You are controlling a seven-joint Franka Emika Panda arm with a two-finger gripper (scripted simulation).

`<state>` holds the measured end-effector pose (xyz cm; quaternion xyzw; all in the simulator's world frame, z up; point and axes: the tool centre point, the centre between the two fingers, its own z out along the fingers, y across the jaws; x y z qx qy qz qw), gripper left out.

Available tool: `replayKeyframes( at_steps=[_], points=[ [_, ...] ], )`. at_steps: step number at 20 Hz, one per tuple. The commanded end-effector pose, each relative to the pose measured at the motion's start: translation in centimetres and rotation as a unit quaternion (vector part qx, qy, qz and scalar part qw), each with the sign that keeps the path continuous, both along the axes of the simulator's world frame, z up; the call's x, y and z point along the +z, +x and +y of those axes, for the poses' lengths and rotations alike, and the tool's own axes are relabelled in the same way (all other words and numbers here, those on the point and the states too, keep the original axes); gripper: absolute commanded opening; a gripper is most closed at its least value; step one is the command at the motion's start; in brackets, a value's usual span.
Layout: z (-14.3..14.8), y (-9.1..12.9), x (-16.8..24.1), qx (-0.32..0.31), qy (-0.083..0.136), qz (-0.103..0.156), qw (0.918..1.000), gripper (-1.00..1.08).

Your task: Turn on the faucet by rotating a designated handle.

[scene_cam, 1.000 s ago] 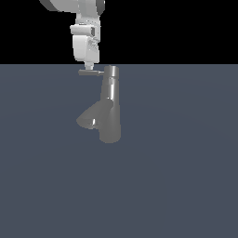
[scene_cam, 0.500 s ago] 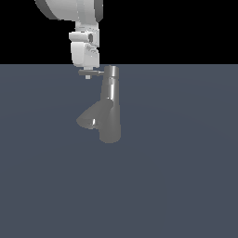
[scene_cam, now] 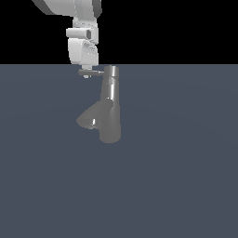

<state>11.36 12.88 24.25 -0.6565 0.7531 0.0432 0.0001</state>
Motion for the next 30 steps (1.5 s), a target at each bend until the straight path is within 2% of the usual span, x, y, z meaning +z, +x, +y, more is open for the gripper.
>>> replayKeyframes(
  at_steps=[1,22,23,30],
  points=[
    [0.1,-0.6,0.3,0.0,0.0,0.0,1.0,-1.0],
    [1.0,-6.0,3.0,0.0,0.0,0.0,1.0,-1.0],
    [-0.2,-5.1,3.3,-0.009,-0.001,-0.008,0.9999,-1.0],
    [-1.2,-7.1,3.9,-0.007,-0.001,-0.006,1.0,-1.0]
  ],
)
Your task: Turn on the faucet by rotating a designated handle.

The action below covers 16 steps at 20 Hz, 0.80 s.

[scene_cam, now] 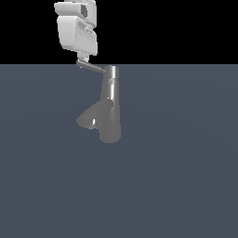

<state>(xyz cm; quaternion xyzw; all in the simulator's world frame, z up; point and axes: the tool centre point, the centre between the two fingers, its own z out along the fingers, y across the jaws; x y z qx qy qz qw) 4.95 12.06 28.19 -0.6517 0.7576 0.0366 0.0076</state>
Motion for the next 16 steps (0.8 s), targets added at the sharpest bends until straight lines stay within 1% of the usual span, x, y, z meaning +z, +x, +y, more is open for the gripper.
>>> replayKeyframes(
  at_steps=[1,16],
  points=[
    [-0.5,-0.9,0.1,0.0,-0.001,0.004,1.0,-1.0],
    [-2.8,-5.4,1.6,0.005,0.0,0.009,0.9999,-1.0]
  ],
)
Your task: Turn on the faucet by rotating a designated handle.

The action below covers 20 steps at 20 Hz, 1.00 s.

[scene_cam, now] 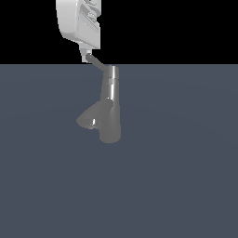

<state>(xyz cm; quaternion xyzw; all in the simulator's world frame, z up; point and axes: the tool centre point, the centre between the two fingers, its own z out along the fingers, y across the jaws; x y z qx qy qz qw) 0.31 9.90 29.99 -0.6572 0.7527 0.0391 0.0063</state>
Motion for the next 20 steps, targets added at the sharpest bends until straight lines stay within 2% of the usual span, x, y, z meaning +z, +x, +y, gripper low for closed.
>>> replayKeyframes(
  at_steps=[1,3,5,20],
  points=[
    [-0.8,-1.0,-0.1,-0.002,-0.001,0.006,1.0,-1.0],
    [-1.2,-1.7,0.1,-0.001,-0.001,0.007,1.0,-1.0],
    [-0.7,-1.2,0.2,0.0,0.0,0.003,1.0,-1.0],
    [-10.3,-3.2,0.2,-0.001,-0.001,0.007,1.0,-1.0]
  ],
)
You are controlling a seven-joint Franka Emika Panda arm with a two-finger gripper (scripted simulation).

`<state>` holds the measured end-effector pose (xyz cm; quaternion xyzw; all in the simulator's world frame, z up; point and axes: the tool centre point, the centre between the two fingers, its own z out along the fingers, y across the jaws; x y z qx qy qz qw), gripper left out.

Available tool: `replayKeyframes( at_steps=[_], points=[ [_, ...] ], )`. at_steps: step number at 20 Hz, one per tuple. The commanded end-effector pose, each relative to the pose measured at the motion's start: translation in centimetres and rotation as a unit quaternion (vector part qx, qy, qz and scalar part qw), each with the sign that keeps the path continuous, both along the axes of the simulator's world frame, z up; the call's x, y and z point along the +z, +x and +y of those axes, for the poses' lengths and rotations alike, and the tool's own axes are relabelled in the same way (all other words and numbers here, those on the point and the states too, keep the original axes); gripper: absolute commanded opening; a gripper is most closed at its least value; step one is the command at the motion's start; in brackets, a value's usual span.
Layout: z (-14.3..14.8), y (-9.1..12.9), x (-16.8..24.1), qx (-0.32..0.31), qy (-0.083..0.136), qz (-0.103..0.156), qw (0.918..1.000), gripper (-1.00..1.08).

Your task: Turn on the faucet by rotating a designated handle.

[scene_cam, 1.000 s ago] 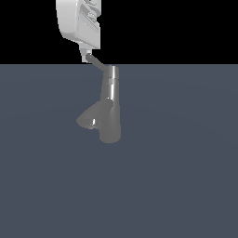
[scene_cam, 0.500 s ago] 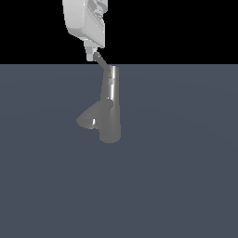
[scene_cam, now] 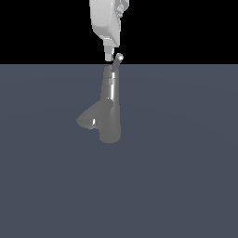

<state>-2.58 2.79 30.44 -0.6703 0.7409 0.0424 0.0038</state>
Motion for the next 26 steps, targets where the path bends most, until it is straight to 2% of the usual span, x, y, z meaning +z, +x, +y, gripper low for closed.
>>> replayKeyframes(
  at_steps=[1,2,26],
  points=[
    [-3.1,-0.3,-0.2,-0.019,-0.002,0.004,0.9998,-1.0],
    [-0.5,-0.1,0.0,-0.001,0.0,0.001,1.0,-1.0],
    [-10.0,4.5,-3.1,-0.018,-0.002,0.004,0.9998,-1.0]
  ],
)
